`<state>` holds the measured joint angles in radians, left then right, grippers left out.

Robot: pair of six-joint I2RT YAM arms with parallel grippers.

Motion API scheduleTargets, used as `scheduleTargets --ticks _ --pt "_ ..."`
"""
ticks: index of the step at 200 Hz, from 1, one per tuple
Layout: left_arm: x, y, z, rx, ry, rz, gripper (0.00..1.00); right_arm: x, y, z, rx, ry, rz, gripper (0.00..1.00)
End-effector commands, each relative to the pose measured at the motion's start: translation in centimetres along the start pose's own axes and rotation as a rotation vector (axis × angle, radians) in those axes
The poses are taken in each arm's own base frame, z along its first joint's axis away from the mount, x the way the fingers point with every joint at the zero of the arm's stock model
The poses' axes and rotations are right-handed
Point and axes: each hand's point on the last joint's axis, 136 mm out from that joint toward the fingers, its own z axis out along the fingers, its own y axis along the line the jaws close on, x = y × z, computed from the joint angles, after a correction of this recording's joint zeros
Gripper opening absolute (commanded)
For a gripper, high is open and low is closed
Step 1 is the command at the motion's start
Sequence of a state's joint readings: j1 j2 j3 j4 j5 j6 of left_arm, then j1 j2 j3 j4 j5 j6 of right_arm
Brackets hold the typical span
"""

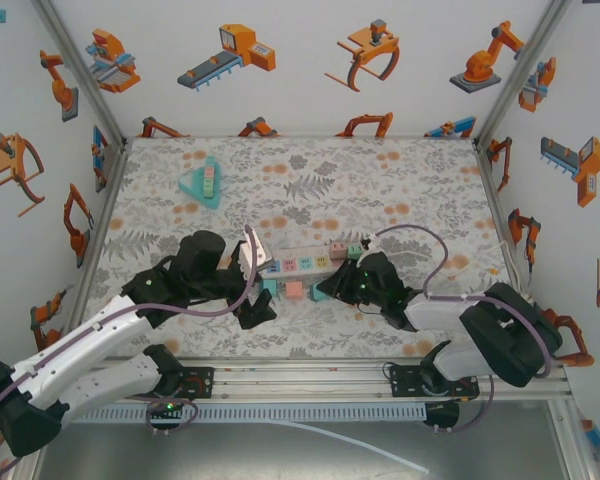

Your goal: Pull the plug off the socket

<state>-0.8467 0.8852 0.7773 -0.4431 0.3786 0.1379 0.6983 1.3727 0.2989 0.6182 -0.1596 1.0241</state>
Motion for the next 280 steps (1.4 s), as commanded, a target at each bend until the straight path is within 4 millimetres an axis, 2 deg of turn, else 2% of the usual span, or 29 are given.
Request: scheduleTargets --ticks 1,54,90,135,152,176,207,229,248,280 --pt "-0.7 0.0 0.0 -0.007 -0.006 0.034 0.97 -0.6 0.2 0.2 -0.013 -0.048 0.008 0.38" --pt "-0.9 0.5 1.1 -0.026 0.009 0.039 0.97 0.0 -1.4 0.1 0.036 -0.043 0.036 0.57" --pt "-1.0 0.9 1.5 -0.045 0.024 0.037 0.97 -0.1 -2.0 -0.6 0.076 -0.053 0.037 0.61" --pt "-1.5 1.4 1.8 -0.074 0.025 0.04 0.97 -1.5 -1.8 -2.6 0.151 -0.096 -0.062 0.65" --pt "-1.6 1.6 1.9 -0.083 0.029 0.041 0.97 -2.6 -0.9 -3.9 0.164 -0.13 -0.124 0.65" --pt "-1.8 2.1 2.0 -0.113 0.029 0.039 0.97 -4.9 1.1 -6.1 0.169 -0.207 -0.285 0.65" --pt "-2.2 3.2 2.0 -0.175 0.027 0.006 0.97 -8.1 3.5 -9.2 0.214 -0.335 -0.587 0.65" --pt "-2.1 4.1 2.2 -0.219 0.04 -0.026 0.97 -9.7 5.8 -10.7 0.2 -0.416 -0.797 0.65" --pt "-2.4 4.3 2.5 -0.221 0.035 -0.041 0.97 -9.8 7.6 -10.8 0.166 -0.431 -0.981 0.66" --pt "-3.3 4.8 3.1 -0.237 -0.009 -0.059 0.97 -8.6 9.1 -9.2 0.116 -0.351 -1.276 0.71"
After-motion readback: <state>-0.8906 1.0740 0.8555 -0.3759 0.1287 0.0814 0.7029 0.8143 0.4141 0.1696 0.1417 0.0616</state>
